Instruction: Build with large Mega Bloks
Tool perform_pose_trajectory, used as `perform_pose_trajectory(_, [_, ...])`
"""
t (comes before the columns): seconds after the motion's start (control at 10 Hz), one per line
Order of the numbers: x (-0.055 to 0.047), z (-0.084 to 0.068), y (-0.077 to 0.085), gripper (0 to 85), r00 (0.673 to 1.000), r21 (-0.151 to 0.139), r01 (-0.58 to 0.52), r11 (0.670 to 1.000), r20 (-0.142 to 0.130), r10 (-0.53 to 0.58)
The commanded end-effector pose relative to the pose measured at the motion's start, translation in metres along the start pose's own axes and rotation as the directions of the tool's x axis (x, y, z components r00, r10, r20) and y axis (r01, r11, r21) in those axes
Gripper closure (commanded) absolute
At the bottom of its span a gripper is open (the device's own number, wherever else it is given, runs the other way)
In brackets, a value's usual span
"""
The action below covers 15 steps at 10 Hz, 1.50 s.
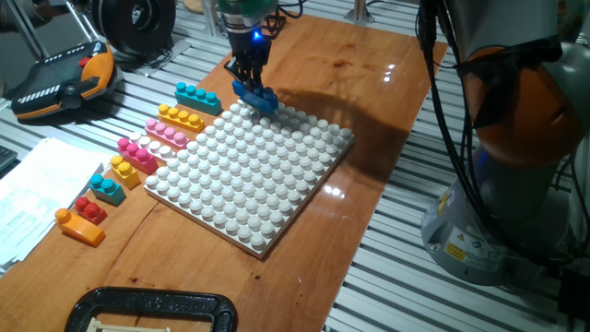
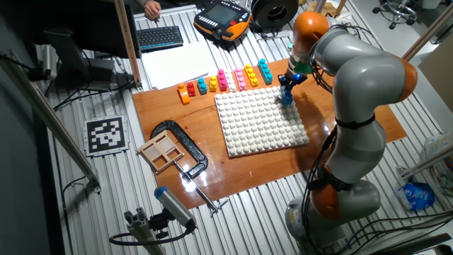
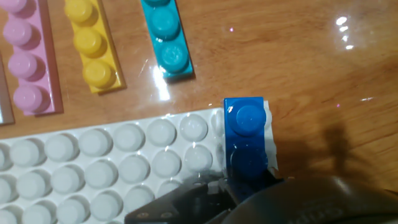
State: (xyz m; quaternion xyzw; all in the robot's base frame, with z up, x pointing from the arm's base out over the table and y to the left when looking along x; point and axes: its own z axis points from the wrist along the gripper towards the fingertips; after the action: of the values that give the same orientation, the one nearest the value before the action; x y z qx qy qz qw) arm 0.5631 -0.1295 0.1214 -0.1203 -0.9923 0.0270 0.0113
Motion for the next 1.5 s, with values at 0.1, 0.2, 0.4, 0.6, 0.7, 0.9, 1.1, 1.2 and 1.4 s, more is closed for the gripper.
perform_pose_trajectory(0.1, [0.004,0.000,0.000,85.0,1.000,-0.003,0.000,1.000,-0.002,0.000])
perform_pose_trajectory(0.2, [0.009,0.003,0.002,85.0,1.000,-0.005,-0.004,1.000,0.001,0.004])
perform_pose_trajectory(0.4, [0.013,0.003,0.004,85.0,1.000,-0.004,-0.004,1.000,-0.009,0.004])
perform_pose_trajectory(0.6, [0.014,0.001,0.005,85.0,1.000,0.001,-0.004,1.000,-0.011,0.004])
perform_pose_trajectory(0.7, [0.014,0.001,0.005,85.0,1.000,-0.001,-0.006,1.000,-0.011,0.006])
perform_pose_trajectory(0.9, [0.014,0.001,0.005,85.0,1.000,-0.001,-0.010,1.000,-0.014,0.010])
perform_pose_trajectory(1.1, [0.014,0.001,0.005,85.0,1.000,0.004,-0.017,1.000,-0.008,0.017])
perform_pose_trajectory(1.2, [0.014,0.001,0.005,85.0,1.000,0.008,-0.011,1.000,-0.006,0.011])
perform_pose_trajectory(1.4, [0.015,0.001,0.004,85.0,1.000,0.014,0.007,1.000,-0.004,-0.007])
